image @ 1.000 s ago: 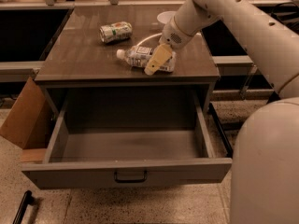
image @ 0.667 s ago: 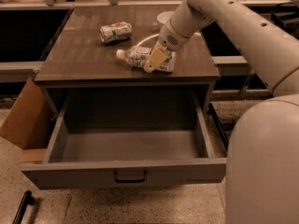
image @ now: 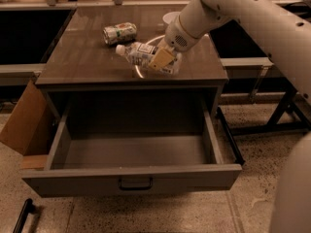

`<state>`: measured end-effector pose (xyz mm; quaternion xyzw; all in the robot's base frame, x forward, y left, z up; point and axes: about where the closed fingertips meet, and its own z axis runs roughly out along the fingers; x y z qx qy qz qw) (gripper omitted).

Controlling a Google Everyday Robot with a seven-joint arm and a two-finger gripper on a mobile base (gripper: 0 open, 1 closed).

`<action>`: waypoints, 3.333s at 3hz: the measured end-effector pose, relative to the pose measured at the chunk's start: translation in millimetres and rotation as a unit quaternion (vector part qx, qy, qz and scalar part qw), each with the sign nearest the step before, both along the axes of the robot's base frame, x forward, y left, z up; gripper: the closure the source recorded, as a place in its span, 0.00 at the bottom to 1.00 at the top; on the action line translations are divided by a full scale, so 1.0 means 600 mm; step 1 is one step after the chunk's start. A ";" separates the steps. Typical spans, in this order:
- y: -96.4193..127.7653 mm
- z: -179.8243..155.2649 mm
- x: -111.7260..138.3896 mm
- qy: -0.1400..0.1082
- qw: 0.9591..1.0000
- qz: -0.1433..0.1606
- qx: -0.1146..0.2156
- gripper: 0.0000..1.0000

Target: Place blue plastic bottle into top drawer

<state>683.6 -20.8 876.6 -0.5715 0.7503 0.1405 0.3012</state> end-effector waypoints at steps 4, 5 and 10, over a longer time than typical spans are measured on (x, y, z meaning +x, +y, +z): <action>0.015 -0.068 -0.163 0.058 0.998 -0.008 0.008 1.00; 0.023 -0.089 -0.208 0.070 0.997 -0.014 0.014 1.00; 0.020 -0.332 -0.201 0.103 0.982 -0.155 -0.030 1.00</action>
Offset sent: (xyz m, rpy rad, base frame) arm -0.1145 0.0004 -0.0446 0.0324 0.1518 -0.0600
